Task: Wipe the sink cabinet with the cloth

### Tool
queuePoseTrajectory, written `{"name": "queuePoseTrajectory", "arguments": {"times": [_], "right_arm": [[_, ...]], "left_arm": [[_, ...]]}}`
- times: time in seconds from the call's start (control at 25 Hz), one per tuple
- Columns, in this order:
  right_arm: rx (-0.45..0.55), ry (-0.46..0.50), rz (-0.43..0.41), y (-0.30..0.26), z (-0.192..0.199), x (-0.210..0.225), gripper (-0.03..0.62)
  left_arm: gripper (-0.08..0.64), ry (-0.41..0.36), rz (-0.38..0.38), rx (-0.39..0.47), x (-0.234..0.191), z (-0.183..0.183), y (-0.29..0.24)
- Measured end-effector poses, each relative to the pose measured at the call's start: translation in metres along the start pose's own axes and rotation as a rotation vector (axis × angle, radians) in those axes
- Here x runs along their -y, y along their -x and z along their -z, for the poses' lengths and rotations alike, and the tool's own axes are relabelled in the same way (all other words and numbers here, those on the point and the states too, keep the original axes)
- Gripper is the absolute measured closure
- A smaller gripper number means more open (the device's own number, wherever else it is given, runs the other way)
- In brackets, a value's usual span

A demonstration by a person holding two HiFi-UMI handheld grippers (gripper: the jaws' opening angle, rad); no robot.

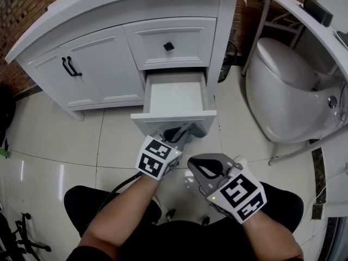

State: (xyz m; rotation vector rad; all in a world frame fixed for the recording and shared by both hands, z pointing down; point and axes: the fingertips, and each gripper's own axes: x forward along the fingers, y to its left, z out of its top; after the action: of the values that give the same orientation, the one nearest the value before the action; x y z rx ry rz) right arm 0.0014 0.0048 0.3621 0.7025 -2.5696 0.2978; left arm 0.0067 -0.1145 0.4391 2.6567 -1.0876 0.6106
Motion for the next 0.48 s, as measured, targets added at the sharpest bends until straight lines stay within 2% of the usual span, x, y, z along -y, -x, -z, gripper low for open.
{"name": "queuePoseTrajectory", "arguments": {"times": [0.28,0.48], "right_arm": [[0.001,-0.034,0.031,0.012,0.013,0.012,0.588],[-0.001,-0.048,0.042,0.015,0.02,0.019,0.588]], "left_arm": [[0.525,-0.006,0.057,0.018,0.027,-0.008,-0.044],[0.525,-0.003,0.015,0.026,0.015,-0.006,-0.041]]}}
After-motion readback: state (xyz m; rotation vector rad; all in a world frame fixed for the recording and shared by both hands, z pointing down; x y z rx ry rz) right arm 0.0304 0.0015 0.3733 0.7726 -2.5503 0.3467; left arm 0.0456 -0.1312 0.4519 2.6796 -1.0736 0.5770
